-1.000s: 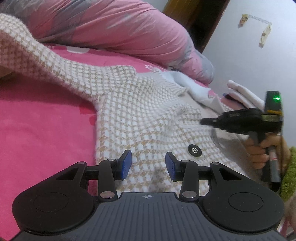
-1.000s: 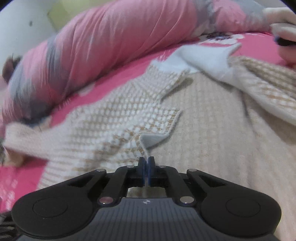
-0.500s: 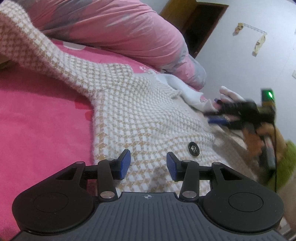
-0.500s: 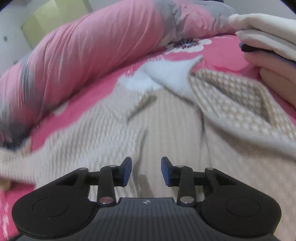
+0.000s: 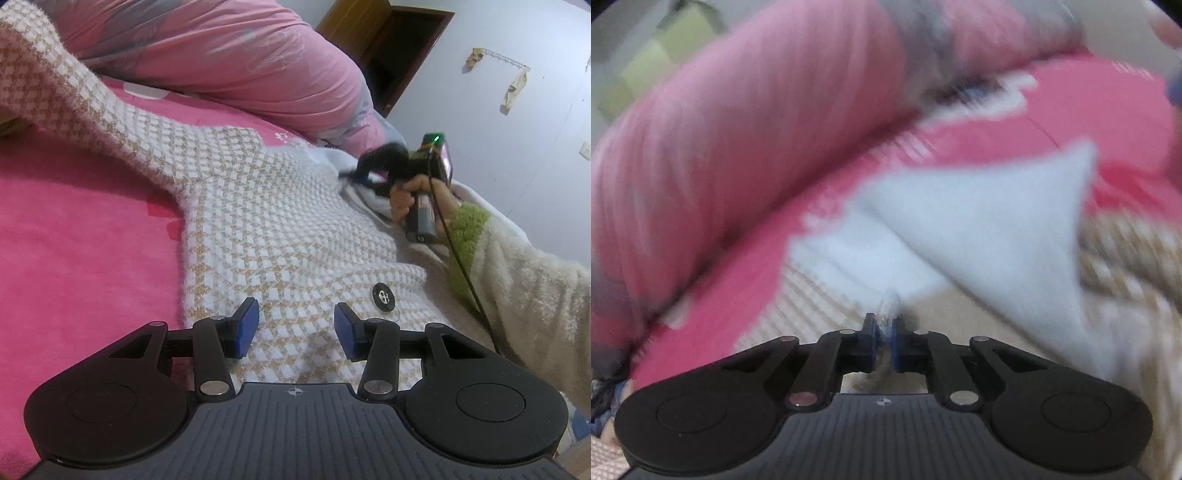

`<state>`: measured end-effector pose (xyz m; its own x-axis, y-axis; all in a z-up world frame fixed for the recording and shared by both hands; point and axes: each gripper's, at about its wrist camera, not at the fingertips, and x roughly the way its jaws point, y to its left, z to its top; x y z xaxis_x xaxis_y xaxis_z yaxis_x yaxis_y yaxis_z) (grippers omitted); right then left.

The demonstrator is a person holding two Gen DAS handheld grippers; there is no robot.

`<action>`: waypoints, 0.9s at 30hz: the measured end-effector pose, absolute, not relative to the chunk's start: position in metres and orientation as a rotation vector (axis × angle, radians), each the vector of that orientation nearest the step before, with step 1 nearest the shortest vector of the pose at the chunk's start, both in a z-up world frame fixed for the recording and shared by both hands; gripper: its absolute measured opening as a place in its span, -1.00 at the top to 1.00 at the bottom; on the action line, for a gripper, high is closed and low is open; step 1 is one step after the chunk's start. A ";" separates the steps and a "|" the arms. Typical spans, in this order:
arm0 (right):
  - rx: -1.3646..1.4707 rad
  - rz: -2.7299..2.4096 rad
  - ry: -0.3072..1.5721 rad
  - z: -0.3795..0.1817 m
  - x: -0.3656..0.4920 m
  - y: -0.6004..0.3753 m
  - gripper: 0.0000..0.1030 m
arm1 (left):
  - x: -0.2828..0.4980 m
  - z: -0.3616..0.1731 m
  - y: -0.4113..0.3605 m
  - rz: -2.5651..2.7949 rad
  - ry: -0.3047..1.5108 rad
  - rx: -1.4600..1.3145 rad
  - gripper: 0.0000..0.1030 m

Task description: Fold clothes

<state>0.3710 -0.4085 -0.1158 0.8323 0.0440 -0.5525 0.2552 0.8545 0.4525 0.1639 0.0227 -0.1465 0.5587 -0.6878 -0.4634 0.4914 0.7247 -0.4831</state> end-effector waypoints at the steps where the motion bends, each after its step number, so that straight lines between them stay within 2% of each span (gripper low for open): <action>1: 0.537 -0.115 0.548 -0.112 0.370 -0.409 0.86 | 0.164 -0.147 0.023 -0.710 0.679 -0.315 0.13; 3: 0.549 -0.136 0.560 -0.120 0.375 -0.415 0.86 | 0.163 -0.147 0.023 -0.711 0.678 -0.314 0.13; 6: 0.381 -0.165 0.620 -0.145 0.389 -0.403 0.86 | 0.163 -0.148 0.023 -0.711 0.678 -0.317 0.13; 8: 0.270 -0.173 0.602 -0.144 0.389 -0.390 0.85 | 0.163 -0.148 0.024 -0.711 0.678 -0.318 0.13; 17: 0.122 -0.183 0.626 -0.142 0.420 -0.374 0.82 | 0.161 -0.148 0.024 -0.709 0.674 -0.309 0.13; 22: 0.092 -0.257 0.651 -0.122 0.422 -0.371 0.64 | 0.160 -0.148 0.024 -0.707 0.675 -0.314 0.13; 27: 0.112 -0.085 0.556 -0.088 0.384 -0.359 0.64 | 0.159 -0.146 0.023 -0.704 0.672 -0.306 0.12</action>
<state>0.3845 -0.3586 -0.0877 0.8462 -0.0500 -0.5306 0.1104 0.9904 0.0827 0.1591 0.0229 -0.1456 0.5660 -0.6822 -0.4629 0.4939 0.7302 -0.4721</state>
